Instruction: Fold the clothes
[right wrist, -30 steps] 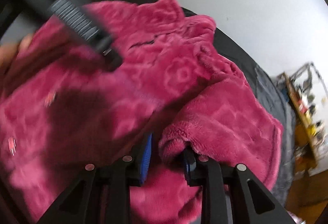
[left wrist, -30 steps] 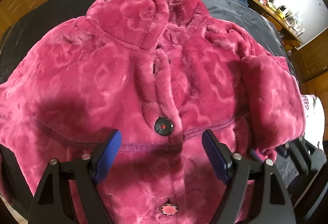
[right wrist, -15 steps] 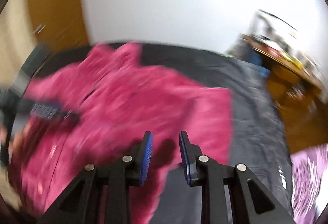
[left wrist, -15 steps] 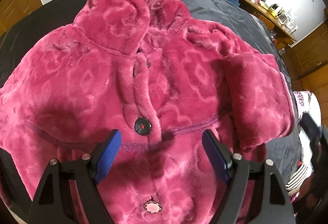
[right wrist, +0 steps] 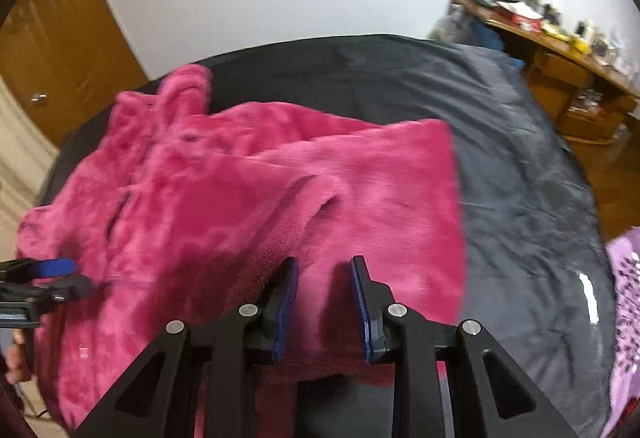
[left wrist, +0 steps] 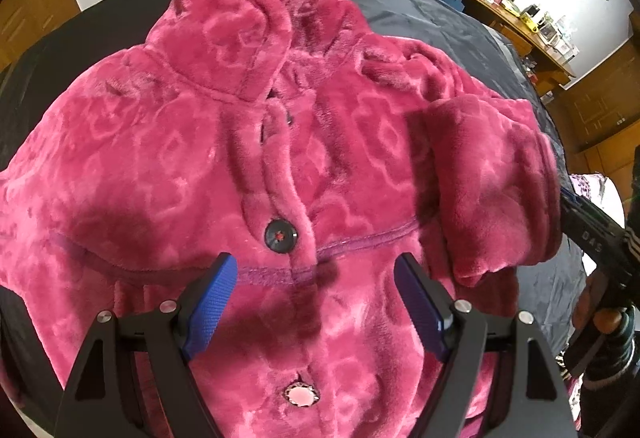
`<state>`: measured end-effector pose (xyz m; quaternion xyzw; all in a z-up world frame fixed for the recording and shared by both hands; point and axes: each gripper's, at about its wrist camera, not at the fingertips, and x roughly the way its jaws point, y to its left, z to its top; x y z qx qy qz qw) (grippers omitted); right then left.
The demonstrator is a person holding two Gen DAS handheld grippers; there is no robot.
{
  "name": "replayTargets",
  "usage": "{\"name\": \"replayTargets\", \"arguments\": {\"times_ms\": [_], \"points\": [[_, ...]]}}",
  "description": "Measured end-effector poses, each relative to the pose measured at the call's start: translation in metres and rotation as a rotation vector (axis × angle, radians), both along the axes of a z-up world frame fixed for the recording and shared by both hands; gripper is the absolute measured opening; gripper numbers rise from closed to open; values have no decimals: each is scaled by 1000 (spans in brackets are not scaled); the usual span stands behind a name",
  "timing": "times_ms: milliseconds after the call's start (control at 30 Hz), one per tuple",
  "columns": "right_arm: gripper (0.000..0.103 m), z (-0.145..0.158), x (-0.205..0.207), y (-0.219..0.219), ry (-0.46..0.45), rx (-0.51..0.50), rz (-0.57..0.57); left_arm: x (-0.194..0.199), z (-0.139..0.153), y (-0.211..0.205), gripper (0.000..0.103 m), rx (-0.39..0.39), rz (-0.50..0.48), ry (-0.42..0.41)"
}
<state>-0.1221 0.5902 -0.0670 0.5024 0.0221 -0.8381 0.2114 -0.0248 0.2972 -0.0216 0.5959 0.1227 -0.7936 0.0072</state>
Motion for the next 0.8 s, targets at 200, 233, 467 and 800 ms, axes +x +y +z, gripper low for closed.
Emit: {"name": "replayTargets", "arguments": {"times_ms": [200, 233, 467, 800], "points": [[28, 3, 0, -28, -122, -229, 66, -2, -2, -9, 84, 8, 17, -5], [28, 3, 1, -33, -154, -285, 90, -2, -2, -11, 84, 13, 18, -4], [28, 21, 34, -81, -246, -425, 336, -5, 0, -31, 84, 28, 50, -2], [28, 43, 69, -99, -154, -320, 410, -8, 1, -67, 84, 96, 115, 20]]}}
